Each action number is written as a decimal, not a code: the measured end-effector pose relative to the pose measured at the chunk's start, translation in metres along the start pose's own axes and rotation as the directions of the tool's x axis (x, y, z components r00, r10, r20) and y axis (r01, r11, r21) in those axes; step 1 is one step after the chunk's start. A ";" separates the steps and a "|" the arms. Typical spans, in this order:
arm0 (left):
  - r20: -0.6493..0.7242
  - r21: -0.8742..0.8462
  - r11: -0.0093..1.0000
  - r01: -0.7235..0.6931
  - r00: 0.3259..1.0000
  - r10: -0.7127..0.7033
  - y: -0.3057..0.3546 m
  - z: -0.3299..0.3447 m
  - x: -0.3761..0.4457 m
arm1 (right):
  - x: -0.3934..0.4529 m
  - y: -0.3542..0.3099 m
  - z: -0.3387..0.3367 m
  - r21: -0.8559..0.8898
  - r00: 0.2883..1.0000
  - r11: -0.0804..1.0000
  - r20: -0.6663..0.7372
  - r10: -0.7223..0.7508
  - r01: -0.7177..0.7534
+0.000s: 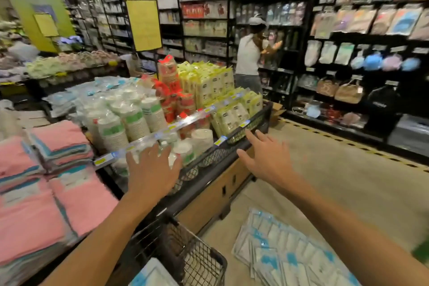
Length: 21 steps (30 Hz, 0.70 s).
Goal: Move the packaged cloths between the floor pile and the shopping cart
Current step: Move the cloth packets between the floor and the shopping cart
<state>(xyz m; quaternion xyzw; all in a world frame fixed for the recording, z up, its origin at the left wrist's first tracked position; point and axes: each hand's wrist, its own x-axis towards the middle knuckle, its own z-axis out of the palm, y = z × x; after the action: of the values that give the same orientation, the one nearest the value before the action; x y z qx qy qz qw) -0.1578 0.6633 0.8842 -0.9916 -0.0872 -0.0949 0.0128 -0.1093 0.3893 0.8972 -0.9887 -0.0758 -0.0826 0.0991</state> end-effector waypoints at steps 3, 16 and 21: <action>0.027 -0.046 0.993 -0.108 0.994 0.110 0.048 -0.001 0.005 | -0.028 0.047 -0.016 -0.011 0.992 0.992 -0.034 0.123 -0.123; 0.056 -0.176 0.882 -0.438 0.890 0.453 0.254 -0.005 -0.011 | -0.146 0.237 -0.065 -0.019 0.844 0.855 -0.175 0.508 -0.518; 0.084 -0.205 0.849 -0.486 0.856 0.510 0.330 0.003 -0.022 | -0.177 0.318 -0.063 -0.008 0.812 0.823 -0.169 0.558 -0.567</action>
<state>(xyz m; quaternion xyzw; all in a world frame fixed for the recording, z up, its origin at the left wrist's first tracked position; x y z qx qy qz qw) -0.1207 0.3347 0.8739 -0.9814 0.1814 -0.0283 -0.0567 -0.2386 0.0445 0.8685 -0.9595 0.2306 -0.1305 0.0959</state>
